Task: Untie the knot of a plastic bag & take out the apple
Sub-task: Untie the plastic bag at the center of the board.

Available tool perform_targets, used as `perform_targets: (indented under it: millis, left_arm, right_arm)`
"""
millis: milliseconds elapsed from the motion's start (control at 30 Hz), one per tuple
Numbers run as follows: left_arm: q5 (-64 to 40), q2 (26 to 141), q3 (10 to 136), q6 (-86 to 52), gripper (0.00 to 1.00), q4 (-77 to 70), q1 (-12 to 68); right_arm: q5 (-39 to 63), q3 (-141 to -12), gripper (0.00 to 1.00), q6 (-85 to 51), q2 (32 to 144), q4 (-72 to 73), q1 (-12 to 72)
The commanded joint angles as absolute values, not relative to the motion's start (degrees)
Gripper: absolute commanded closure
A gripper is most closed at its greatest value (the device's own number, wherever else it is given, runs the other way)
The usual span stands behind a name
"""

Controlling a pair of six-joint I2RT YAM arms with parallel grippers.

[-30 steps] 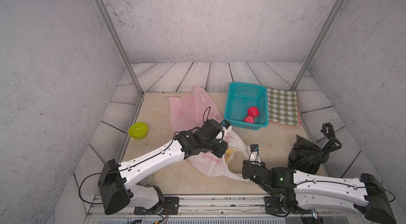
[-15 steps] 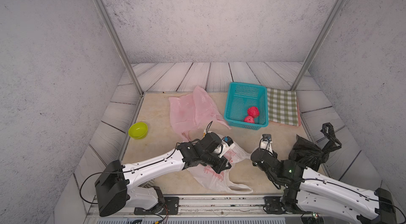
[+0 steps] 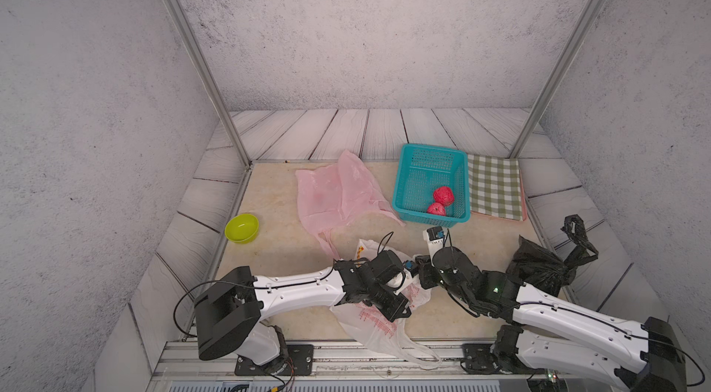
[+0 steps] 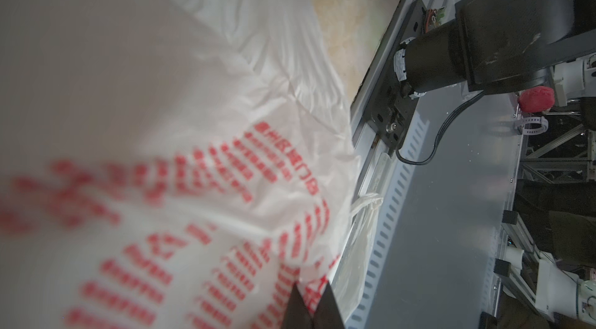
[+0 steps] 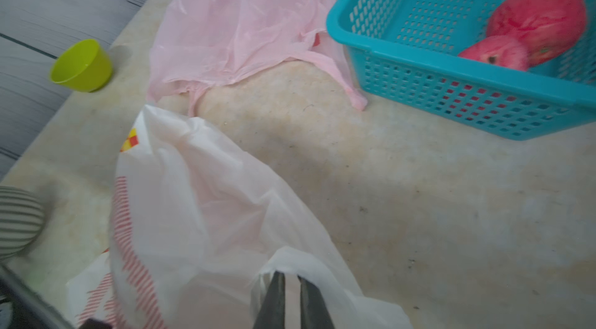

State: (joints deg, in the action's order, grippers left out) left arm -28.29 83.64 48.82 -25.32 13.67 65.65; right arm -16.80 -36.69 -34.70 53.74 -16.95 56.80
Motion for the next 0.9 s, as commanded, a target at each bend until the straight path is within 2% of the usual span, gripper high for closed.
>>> perform_targets:
  millis: [0,133,200,267,367,467,600,867]
  left_arm:
    - [-24.17,81.53,51.11,-23.51,1.0,16.75,65.32]
    - [-19.91,80.04,53.27,-21.66,1.0,22.24,62.24]
    - [-18.8,79.32,54.88,-20.38,1.0,24.7,59.98]
    - [-18.36,78.41,56.31,-19.42,1.0,26.0,57.76]
    - [-17.91,77.61,57.42,-18.32,1.0,25.58,56.16]
    - [-18.47,78.32,59.59,-17.46,1.0,26.58,55.63]
    - [-19.45,80.01,61.62,-17.14,1.0,27.34,55.5]
    - [-20.74,81.12,62.21,-17.31,1.0,27.92,55.49]
  right_arm:
    - [-11.8,-38.33,0.82,-32.74,49.73,-19.94,55.92]
    - [-22.11,-44.93,0.78,-36.77,42.36,-39.78,55.85]
    - [-22.18,-46.99,0.78,-37.53,38.97,-45.66,55.84]
    - [-17.76,-46.71,0.78,-36.86,35.23,-47.11,55.85]
    - [-3.39,-41.58,0.79,-35.2,31.33,-39.22,55.88]
    - [7.9,-35.05,0.82,-35.66,33.45,-29.2,56.55]
    - [4.43,-29.58,0.86,-37.62,36.21,-17.78,60.31]
    - [-2.01,-23.81,0.93,-38.9,44.65,-1.99,60.55]
